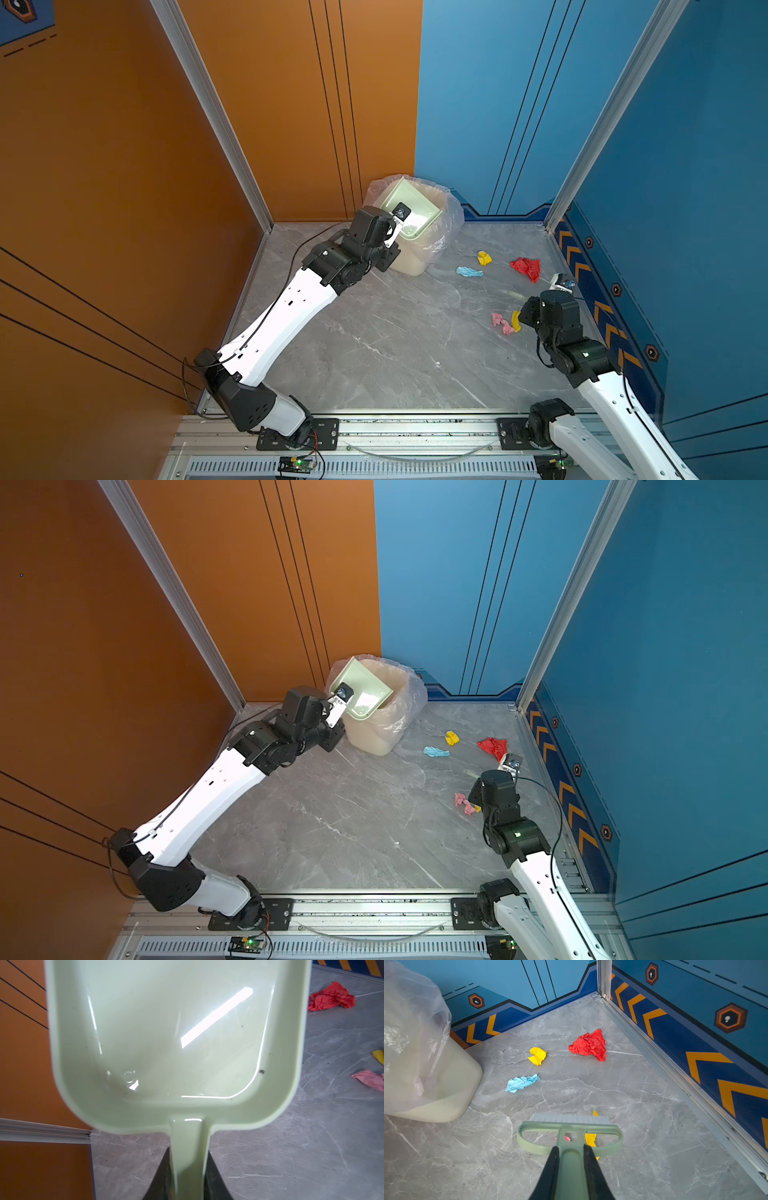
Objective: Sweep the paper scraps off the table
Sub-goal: 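Lower the dustpan with the left gripper while the right brush moves toward the far corner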
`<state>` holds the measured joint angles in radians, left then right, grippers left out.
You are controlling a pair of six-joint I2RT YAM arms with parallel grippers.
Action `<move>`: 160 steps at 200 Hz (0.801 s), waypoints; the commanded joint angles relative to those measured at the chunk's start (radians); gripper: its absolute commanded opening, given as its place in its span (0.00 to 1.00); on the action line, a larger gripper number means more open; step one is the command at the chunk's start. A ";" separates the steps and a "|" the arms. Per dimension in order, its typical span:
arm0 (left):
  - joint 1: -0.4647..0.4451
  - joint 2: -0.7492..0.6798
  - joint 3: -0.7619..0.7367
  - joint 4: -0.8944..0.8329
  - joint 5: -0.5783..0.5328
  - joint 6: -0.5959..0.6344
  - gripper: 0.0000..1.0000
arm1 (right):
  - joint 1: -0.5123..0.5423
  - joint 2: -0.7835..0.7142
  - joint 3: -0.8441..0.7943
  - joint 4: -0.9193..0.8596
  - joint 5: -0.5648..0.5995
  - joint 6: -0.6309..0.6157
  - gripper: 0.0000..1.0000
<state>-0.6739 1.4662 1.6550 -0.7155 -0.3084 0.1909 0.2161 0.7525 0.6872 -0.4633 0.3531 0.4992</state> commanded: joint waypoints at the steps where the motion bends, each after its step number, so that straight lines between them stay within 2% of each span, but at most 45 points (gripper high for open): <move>1: -0.020 -0.044 -0.063 -0.012 0.083 -0.127 0.00 | -0.019 0.046 0.036 0.070 0.006 0.012 0.00; 56: -0.087 -0.071 -0.190 -0.010 0.099 -0.211 0.00 | -0.062 0.237 0.126 0.162 -0.019 -0.010 0.00; 87: -0.119 -0.067 -0.251 -0.009 0.152 -0.263 0.00 | -0.076 0.350 0.181 0.244 -0.029 -0.016 0.00; 124: -0.157 -0.065 -0.331 0.007 0.191 -0.293 0.00 | -0.087 0.529 0.294 0.297 -0.052 -0.030 0.00; 160: -0.187 -0.070 -0.388 0.038 0.230 -0.329 0.00 | -0.089 0.690 0.405 0.329 -0.025 -0.058 0.00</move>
<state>-0.8417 1.4189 1.2984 -0.7090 -0.1371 -0.0937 0.1360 1.3685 1.0153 -0.1837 0.3157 0.4709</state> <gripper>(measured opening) 0.214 0.194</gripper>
